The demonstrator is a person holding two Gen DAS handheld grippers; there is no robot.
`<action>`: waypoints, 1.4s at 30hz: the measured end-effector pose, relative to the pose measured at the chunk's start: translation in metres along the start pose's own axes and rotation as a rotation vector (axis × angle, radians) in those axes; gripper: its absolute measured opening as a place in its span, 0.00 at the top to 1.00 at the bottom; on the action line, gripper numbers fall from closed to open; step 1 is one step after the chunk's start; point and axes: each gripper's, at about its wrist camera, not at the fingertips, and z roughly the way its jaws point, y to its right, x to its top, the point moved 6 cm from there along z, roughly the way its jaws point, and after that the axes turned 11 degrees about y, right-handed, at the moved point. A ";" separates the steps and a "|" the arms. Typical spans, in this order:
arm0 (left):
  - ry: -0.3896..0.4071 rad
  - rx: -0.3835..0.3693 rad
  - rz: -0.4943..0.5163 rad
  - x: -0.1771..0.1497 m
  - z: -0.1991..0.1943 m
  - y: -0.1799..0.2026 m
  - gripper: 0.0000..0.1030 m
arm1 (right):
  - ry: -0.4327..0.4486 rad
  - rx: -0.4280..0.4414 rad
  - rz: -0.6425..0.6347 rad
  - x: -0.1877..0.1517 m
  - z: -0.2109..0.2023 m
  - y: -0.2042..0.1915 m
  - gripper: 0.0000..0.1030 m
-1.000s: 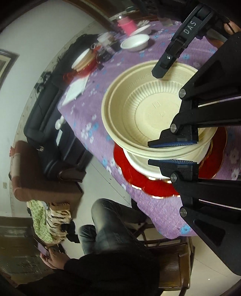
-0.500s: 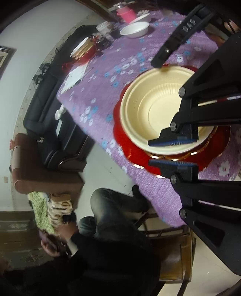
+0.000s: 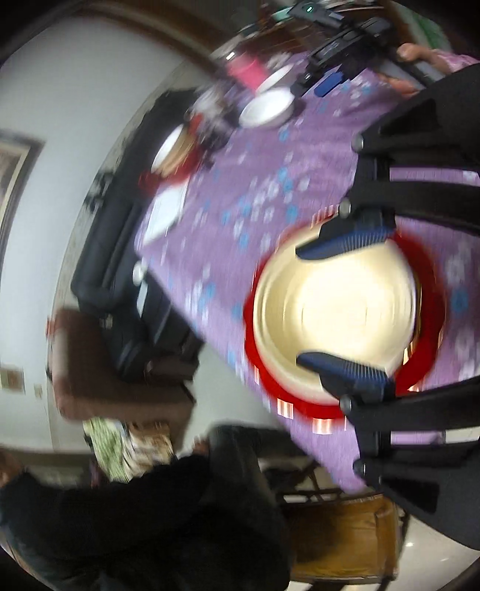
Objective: Organize plates and bowls
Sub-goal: 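Move the open left gripper to the smaller white paper bowl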
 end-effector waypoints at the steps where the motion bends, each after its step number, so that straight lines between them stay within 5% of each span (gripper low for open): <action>1: -0.004 -0.017 0.019 0.000 0.000 0.013 0.49 | 0.021 -0.036 0.011 0.008 -0.006 0.020 0.25; 6: -0.096 -0.175 0.110 -0.005 0.022 0.112 0.49 | 0.026 -0.153 0.085 0.043 -0.027 0.103 0.21; 10: -0.150 -0.225 0.127 0.000 0.049 0.171 0.49 | 0.045 -0.197 0.090 0.073 -0.040 0.149 0.21; 15: -0.216 -0.210 0.130 0.007 0.100 0.229 0.48 | 0.049 -0.150 0.239 0.122 -0.039 0.189 0.20; 18: -0.263 -0.255 0.113 0.006 0.115 0.256 0.48 | 0.074 -0.201 0.274 0.147 -0.032 0.208 0.19; 24: -0.256 -0.293 0.237 0.021 0.135 0.334 0.48 | 0.069 -0.242 0.405 0.180 -0.003 0.246 0.19; 33: -0.319 -0.270 0.372 0.026 0.218 0.435 0.47 | 0.027 -0.231 0.475 0.185 0.020 0.280 0.19; 42: -0.358 -0.275 0.411 0.012 0.265 0.477 0.47 | 0.028 -0.240 0.510 0.170 0.040 0.289 0.21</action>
